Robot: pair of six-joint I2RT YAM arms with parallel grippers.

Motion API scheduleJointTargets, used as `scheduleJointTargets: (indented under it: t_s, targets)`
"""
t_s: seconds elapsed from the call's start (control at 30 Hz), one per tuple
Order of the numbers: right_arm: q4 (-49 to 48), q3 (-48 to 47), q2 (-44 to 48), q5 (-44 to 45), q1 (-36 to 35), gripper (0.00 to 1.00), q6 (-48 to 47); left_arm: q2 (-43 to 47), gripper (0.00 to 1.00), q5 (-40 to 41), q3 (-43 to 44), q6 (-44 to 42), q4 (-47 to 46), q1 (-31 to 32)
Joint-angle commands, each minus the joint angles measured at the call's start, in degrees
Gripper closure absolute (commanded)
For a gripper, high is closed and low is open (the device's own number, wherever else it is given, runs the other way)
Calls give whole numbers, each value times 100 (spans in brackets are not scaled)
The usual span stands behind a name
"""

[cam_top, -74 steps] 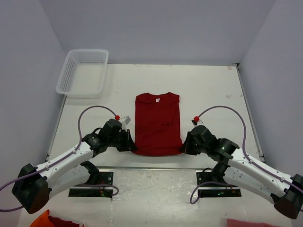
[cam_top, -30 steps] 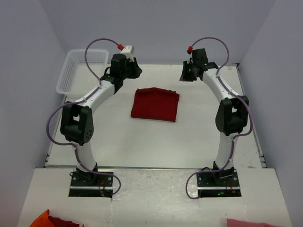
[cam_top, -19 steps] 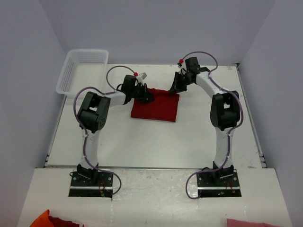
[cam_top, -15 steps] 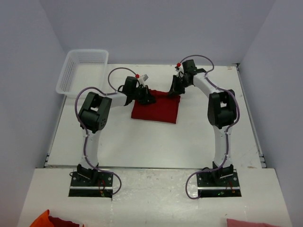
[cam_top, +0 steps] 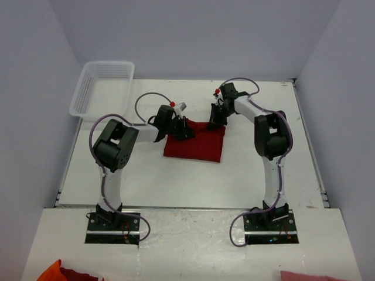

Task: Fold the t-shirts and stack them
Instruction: Fold the long partially folded tshirt into a neat square

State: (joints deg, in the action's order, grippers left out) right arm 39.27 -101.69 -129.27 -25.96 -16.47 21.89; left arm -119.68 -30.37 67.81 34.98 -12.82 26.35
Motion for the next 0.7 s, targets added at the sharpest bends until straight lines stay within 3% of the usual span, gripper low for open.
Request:
scheduleJointTargets:
  t_s: [0.0, 0.13, 0.33, 0.47, 0.53, 0.67]
  targets:
    - [-130, 132, 280, 398, -14, 100, 61, 418, 100, 268, -558, -97, 341, 177]
    - [238, -491, -88, 714, -14, 100, 61, 814, 100, 391, -831, -123, 359, 318]
    - [836, -2264, -897, 1189, 12, 100, -62, 1288, 100, 383, -866, -211, 535, 468]
    - [977, -2785, -1144, 1163, 39, 100, -176, 1394, 100, 462, -1015, -167, 544, 617]
    - [752, -2551, -751, 1189, 30, 100, -220, 1482, 100, 540, -1016, -237, 561, 731]
    - [-761, 168, 1059, 1189, -40, 100, -45, 1649, 100, 831, -858, -369, 658, 810]
